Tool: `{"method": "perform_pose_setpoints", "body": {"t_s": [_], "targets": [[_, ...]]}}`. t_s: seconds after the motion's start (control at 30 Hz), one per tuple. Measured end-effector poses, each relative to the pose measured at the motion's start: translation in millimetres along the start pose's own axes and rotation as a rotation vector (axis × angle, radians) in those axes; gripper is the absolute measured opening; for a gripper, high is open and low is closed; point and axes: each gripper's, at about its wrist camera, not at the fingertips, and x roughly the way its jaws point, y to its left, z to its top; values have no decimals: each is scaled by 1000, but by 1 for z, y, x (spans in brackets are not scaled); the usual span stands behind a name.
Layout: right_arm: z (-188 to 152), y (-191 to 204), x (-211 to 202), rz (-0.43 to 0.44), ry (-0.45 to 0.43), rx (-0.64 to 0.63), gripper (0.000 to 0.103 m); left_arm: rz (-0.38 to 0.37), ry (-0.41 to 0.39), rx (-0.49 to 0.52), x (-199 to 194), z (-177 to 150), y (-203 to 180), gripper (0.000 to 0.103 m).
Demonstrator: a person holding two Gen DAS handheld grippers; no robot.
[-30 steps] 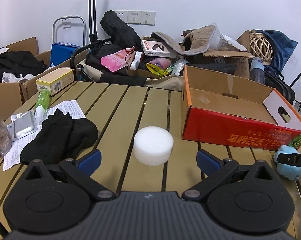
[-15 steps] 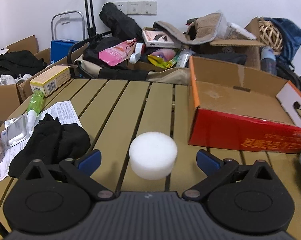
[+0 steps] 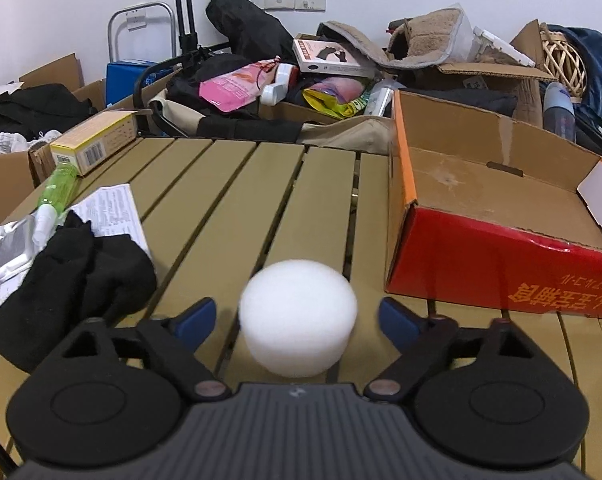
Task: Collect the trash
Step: 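Grasp the light blue plush toy with the right gripper, then grasp the white round sponge with the left gripper while the right gripper holds the plush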
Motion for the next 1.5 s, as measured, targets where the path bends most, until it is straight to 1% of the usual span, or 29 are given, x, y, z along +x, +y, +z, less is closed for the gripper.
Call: {"method": "perform_pose_setpoints", "body": {"t_s": [0.07,0.1,0.17,0.27,0.53,0.9,1.23,1.5], "targets": [[-3,-1,-6,15,-7,0,73,-5,12,-1,3,0,-1,64],[-4,0,-9,21,-10,-3,73,-8,14,-2,4,-1,-1,59],[-6,1,-14,34,-16,-5,73,-8,0,-2,3,-2,-1,58],[-9,3,-23,54,-26,-8,73,-11,-28,-3,-5,-2,1,57],[-16,6,-37,65,-27,-10,73,-7,-57,13,-28,-5,1,57],[-29,7,-70,79,-25,10,73,-28,-99,43,-78,-24,3,57],[-51,17,-109,88,-31,0,73,-60,-125,47,-130,-49,15,57],[-74,18,-142,100,-23,2,73,-88,-143,73,-173,-82,20,57]]}}
